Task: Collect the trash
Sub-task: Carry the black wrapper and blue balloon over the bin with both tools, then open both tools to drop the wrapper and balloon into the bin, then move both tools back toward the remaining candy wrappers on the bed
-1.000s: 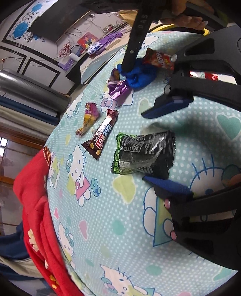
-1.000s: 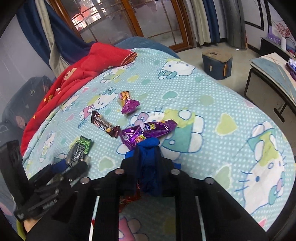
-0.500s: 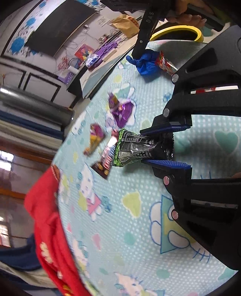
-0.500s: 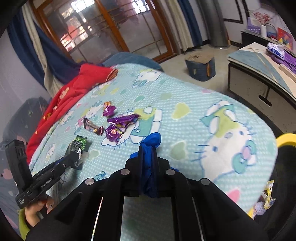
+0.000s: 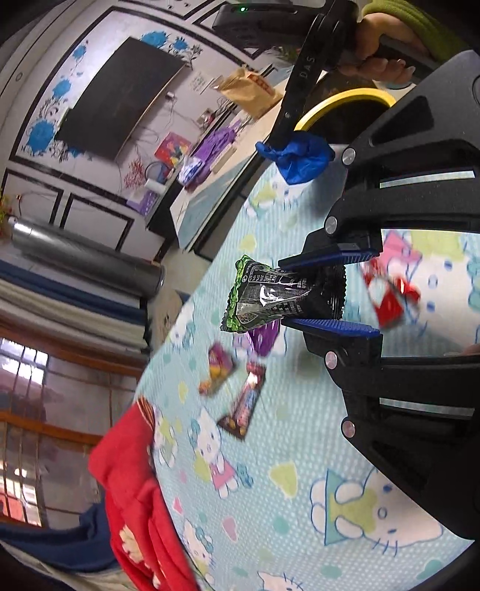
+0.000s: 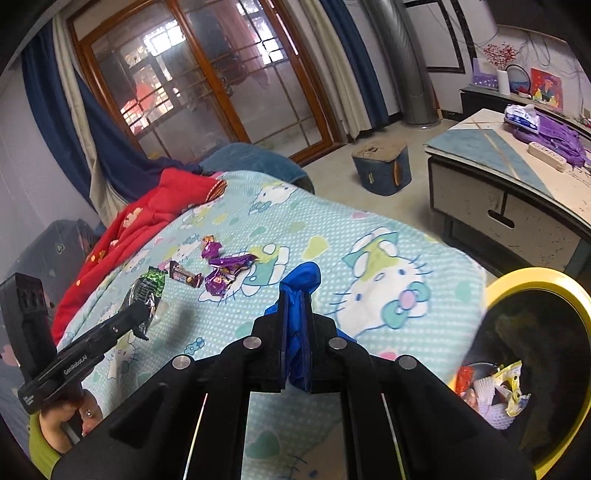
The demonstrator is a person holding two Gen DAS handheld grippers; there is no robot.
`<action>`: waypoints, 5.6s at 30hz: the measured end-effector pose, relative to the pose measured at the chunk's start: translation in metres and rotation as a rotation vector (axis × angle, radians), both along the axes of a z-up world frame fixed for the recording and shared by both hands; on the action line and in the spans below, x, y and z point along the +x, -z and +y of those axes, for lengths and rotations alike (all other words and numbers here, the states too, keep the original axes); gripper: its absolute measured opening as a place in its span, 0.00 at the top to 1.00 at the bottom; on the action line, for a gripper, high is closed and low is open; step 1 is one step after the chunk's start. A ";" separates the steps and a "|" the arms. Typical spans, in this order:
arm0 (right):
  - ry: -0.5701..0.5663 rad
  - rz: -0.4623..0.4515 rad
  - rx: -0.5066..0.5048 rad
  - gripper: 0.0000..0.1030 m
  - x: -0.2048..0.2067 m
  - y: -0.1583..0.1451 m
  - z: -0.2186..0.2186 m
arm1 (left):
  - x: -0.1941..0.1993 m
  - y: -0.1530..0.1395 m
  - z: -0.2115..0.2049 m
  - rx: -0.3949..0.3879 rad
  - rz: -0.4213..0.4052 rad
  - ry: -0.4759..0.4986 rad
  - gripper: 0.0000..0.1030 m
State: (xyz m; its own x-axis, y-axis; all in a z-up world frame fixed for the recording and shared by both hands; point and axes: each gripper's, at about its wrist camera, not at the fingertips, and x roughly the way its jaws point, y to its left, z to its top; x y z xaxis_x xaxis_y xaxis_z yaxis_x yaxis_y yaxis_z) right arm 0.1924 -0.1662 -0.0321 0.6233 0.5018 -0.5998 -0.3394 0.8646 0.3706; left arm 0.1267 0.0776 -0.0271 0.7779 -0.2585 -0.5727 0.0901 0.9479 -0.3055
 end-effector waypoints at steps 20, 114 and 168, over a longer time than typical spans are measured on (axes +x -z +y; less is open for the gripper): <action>0.032 -0.069 -0.069 0.94 -0.030 -0.014 -0.052 | -0.017 -0.013 -0.088 0.051 -0.048 0.199 0.82; 0.485 0.040 -0.012 0.35 -0.029 0.037 -0.253 | 0.009 0.059 -0.289 0.124 0.082 0.523 0.11; -0.011 -0.110 -0.178 0.13 -0.044 -0.010 -0.016 | 0.005 -0.014 0.003 0.049 -0.103 -0.277 0.11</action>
